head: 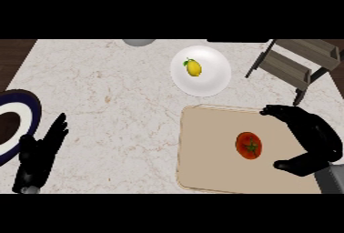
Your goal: Pick the tomato from the tray and place it in the tiered basket
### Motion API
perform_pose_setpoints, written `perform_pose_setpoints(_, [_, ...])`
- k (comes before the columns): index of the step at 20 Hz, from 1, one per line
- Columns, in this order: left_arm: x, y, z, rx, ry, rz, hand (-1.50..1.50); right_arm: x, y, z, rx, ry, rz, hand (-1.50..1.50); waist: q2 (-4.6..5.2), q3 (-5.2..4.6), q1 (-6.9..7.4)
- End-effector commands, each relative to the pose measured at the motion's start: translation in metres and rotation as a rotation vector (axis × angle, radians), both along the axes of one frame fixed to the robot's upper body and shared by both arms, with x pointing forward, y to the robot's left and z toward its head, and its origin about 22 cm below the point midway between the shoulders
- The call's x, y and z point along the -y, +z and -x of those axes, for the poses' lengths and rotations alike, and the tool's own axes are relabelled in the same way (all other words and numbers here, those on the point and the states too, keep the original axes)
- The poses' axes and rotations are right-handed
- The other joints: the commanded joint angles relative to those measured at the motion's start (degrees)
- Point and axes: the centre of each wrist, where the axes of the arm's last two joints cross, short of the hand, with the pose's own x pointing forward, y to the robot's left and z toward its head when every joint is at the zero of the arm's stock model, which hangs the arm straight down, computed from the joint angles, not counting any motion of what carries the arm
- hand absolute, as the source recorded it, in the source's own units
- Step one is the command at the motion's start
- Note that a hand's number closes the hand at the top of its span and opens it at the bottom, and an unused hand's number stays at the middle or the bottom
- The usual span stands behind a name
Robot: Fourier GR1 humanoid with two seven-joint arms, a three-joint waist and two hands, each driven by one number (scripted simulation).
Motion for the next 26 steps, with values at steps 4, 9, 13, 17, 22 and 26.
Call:
perform_pose_setpoints(4, [-0.025,-0.001,-0.003,-0.006,0.005,0.023,0.00,0.032,0.030,-0.007,0.233,-0.023,0.583,-1.50,-0.14,-0.22,0.18])
perform_pose_setpoints(9, [-0.042,-0.008,-0.006,-0.016,0.004,0.020,0.00,0.032,0.038,-0.017,0.218,0.201,0.795,-1.50,-0.26,-0.29,0.12])
perform_pose_setpoints(13, [-0.030,-0.027,-0.005,-0.031,-0.006,0.036,0.00,0.009,0.034,-0.036,0.254,0.233,0.799,-1.50,-0.45,-0.28,-0.35])
perform_pose_setpoints(17, [-0.046,-0.003,-0.004,-0.024,0.005,0.042,0.00,-0.021,0.053,-0.020,0.223,0.243,0.843,-1.50,-0.77,-0.30,-0.87])
perform_pose_setpoints(22, [-0.044,-0.016,0.010,-0.011,-0.005,0.035,0.00,0.001,0.037,-0.008,0.133,0.300,0.969,-1.50,-0.70,-0.28,-0.80])
perform_pose_setpoints(26, [-0.045,-0.009,-0.019,-0.031,0.031,0.030,0.00,0.009,0.071,-0.018,0.137,0.256,1.056,-1.50,-0.64,-0.29,-1.24])
